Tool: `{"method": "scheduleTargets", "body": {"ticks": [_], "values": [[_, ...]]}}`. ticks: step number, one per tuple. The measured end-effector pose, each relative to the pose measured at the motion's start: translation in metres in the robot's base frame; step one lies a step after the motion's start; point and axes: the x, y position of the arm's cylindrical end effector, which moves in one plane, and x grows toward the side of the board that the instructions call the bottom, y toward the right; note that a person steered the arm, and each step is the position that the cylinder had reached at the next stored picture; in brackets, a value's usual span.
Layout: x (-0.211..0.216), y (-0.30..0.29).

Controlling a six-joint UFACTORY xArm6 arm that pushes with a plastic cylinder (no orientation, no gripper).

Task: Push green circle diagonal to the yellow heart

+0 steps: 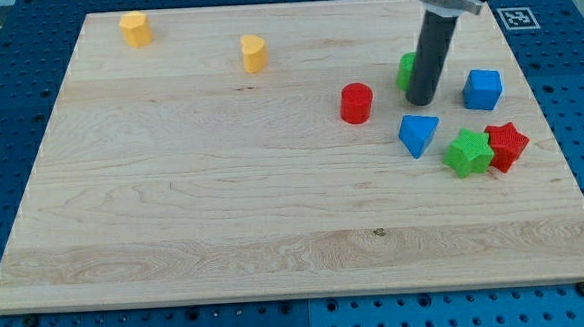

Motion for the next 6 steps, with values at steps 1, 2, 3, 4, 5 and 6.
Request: {"method": "scheduleTargets", "body": {"ticks": [1, 2, 3, 4, 5, 6], "values": [[0.000, 0.007], [-0.006, 0.007], [-0.018, 0.006], [-0.028, -0.006], [-0.049, -0.013], [-0.074, -0.013]]}}
